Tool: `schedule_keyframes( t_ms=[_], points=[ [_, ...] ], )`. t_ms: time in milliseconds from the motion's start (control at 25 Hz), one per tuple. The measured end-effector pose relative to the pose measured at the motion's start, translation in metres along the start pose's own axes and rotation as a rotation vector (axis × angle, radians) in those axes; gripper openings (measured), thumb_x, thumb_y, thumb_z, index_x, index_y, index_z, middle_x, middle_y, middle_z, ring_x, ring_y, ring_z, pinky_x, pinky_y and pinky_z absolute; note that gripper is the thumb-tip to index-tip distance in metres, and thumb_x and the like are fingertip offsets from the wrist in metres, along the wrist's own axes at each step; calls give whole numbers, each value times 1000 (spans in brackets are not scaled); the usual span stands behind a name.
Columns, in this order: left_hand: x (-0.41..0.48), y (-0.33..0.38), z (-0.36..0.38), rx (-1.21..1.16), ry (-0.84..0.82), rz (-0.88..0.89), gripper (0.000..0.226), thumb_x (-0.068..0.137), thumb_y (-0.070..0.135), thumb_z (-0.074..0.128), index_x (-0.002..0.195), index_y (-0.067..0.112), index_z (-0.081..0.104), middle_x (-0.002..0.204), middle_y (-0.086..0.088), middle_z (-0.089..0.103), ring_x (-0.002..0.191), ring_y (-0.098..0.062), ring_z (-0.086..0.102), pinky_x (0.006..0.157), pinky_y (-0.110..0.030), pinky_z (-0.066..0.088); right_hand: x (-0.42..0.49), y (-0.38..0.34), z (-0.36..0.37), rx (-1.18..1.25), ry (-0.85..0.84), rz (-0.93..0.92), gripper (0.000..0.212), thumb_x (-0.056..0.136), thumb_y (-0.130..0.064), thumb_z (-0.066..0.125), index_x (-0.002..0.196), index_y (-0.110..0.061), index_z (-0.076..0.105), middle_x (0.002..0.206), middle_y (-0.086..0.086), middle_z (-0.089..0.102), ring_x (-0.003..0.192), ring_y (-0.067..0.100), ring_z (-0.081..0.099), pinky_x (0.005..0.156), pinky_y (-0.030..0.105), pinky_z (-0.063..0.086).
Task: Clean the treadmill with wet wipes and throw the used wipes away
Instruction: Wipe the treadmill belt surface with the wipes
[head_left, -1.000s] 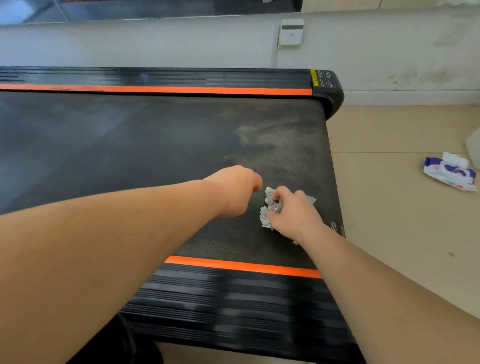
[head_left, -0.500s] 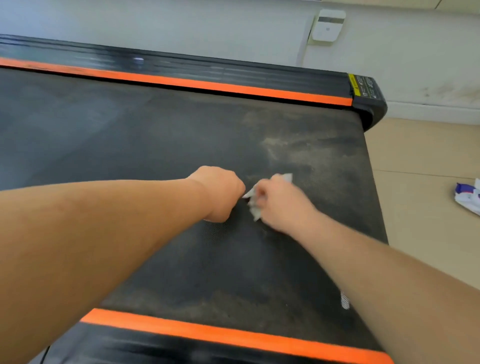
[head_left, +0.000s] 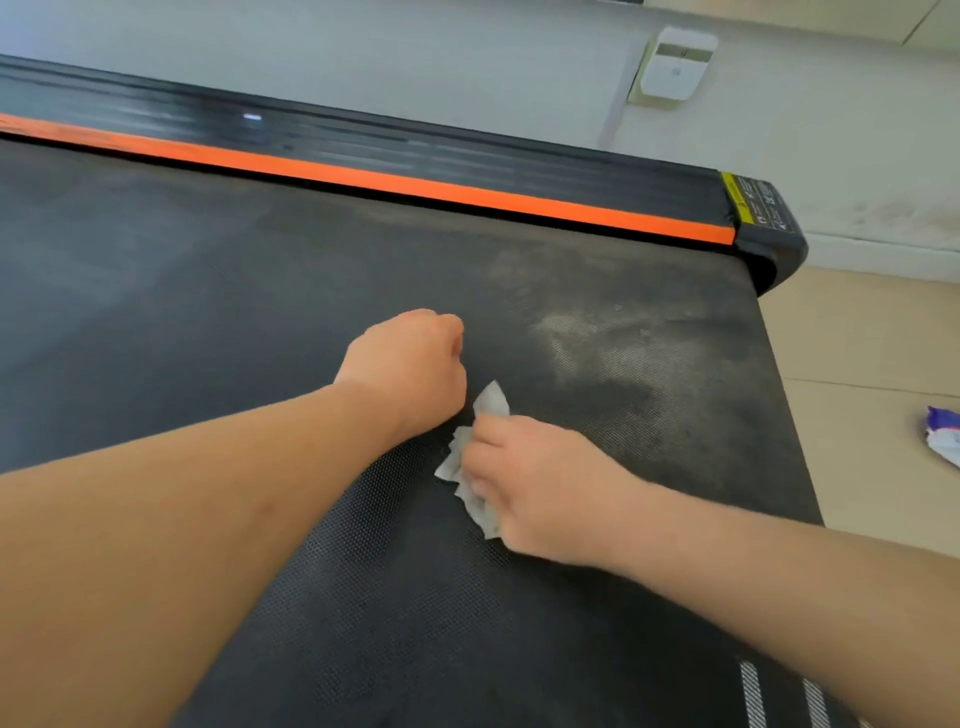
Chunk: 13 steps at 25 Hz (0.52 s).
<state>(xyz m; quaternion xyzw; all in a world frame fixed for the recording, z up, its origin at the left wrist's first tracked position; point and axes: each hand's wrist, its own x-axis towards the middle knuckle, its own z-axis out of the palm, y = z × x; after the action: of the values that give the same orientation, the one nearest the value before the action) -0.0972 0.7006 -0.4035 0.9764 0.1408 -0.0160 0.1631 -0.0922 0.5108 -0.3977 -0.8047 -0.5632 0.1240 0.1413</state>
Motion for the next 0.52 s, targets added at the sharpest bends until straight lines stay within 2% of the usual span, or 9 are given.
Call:
schedule_keyframes(
  t_ms=[40,80,120,200,240,280,400,480,520],
  points=[
    [2,-6,1,-9,15,-11,9,92,26,48,90,27,56,96,5,56,92,-27,58,77,-37,50,7,18,-5,-58,-43,-29,18,87,-34,37,78,-35,52,91,2,48,64,22,52,55,39,52],
    [4,-12,0,-23,25,-23,9,92,26,48,91,27,57,96,5,57,93,-26,57,78,-37,50,19,39,-16,-133,-82,31,16,87,-34,38,75,-41,47,93,1,44,64,20,51,56,37,51],
    [6,-16,-1,-46,28,-41,10,92,26,48,91,28,57,97,6,58,93,-26,57,79,-37,51,32,66,-27,-199,-69,168,17,88,-32,44,76,-44,49,97,3,45,69,23,56,61,37,53],
    [9,-18,-4,-102,33,-77,12,92,26,47,92,28,59,97,6,61,94,-25,58,80,-39,53,48,113,-52,-218,62,564,5,90,-29,56,90,-33,58,105,8,50,92,34,62,76,38,54],
    [10,-18,-4,-123,36,-83,13,91,25,47,93,28,60,96,6,62,93,-25,59,81,-39,54,50,128,-55,-194,109,684,5,92,-28,59,96,-26,58,107,7,50,99,34,60,79,37,51],
    [10,-15,-4,-135,32,-75,14,91,25,47,93,28,61,97,6,62,93,-25,59,82,-40,55,50,134,-53,-165,135,702,7,93,-29,60,98,-24,58,107,4,49,101,32,58,78,36,48],
    [11,-8,-3,-149,9,-19,15,92,26,47,96,28,61,99,7,61,95,-23,59,83,-41,55,37,110,-46,-133,137,542,17,93,-36,54,107,-28,61,113,-1,52,99,25,58,78,40,52],
    [14,-2,-4,-169,12,1,14,93,26,47,96,29,61,101,8,60,96,-21,57,83,-40,53,30,96,-51,-157,224,484,33,94,-34,52,126,-30,59,129,-3,48,106,25,56,83,46,54],
    [16,2,-4,-179,16,7,14,93,26,48,96,29,61,101,8,59,96,-21,57,83,-40,53,28,90,-51,-166,243,510,38,96,-32,54,133,-30,56,141,-1,43,117,28,53,90,48,53]
  ],
)
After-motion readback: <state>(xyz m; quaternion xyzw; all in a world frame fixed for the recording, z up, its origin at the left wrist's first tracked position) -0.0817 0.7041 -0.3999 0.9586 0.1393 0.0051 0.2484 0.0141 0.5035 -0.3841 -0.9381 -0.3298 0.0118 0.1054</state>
